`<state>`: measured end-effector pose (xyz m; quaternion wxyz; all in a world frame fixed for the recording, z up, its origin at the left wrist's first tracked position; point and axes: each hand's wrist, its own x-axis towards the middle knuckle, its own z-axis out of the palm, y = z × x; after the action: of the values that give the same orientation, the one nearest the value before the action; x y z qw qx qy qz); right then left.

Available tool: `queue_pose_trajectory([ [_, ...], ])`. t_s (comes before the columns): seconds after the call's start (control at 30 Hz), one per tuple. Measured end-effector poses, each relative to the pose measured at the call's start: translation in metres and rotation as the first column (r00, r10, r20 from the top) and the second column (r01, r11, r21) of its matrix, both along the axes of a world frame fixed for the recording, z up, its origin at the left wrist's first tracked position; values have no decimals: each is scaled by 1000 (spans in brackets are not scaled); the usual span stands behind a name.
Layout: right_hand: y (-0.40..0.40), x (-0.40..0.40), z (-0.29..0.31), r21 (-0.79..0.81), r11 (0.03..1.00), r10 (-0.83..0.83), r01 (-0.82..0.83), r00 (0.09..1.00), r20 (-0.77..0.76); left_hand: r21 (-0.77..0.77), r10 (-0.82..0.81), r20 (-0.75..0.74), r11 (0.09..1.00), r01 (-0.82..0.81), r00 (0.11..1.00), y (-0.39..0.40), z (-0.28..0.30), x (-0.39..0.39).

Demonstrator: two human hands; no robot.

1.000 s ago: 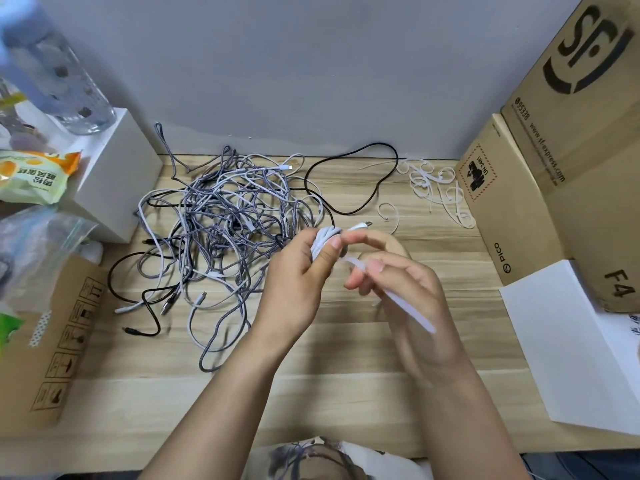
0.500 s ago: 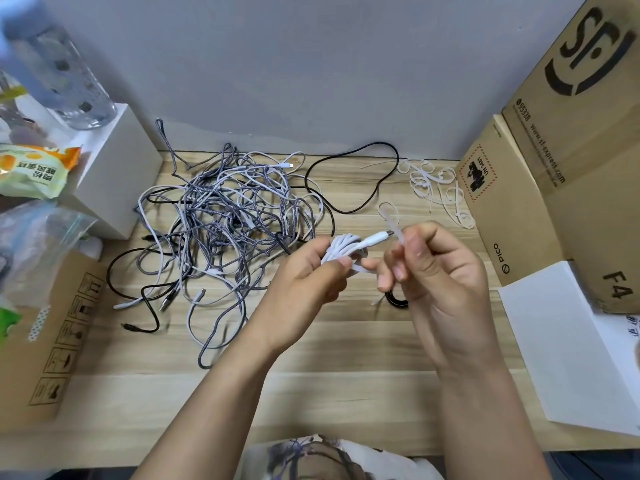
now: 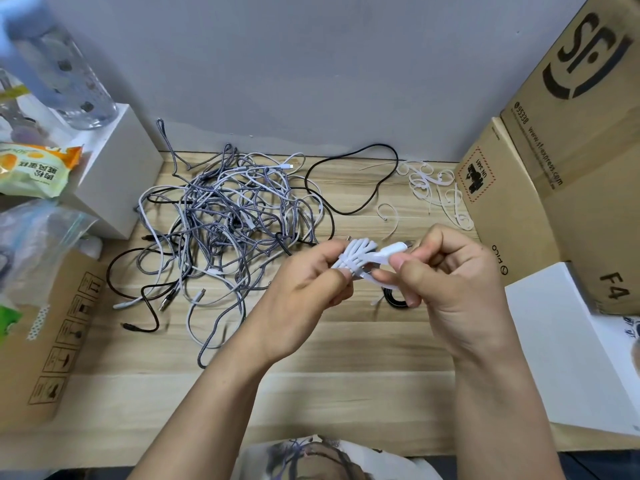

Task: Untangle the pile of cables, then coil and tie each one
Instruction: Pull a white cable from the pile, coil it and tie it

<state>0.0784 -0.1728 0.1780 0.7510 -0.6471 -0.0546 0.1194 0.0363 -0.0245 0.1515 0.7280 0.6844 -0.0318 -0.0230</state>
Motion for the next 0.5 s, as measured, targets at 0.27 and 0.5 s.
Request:
queue_pose_trajectory([
  [0.27, -5, 4, -1, -150, 988, 47, -38, 997, 59, 191, 6, 61, 981, -17, 998, 2, 1, -3],
  [0.5, -5, 2, 2, -145, 987, 75, -68, 996, 46, 321, -13, 63, 947, -8, 998, 4, 1, -4],
])
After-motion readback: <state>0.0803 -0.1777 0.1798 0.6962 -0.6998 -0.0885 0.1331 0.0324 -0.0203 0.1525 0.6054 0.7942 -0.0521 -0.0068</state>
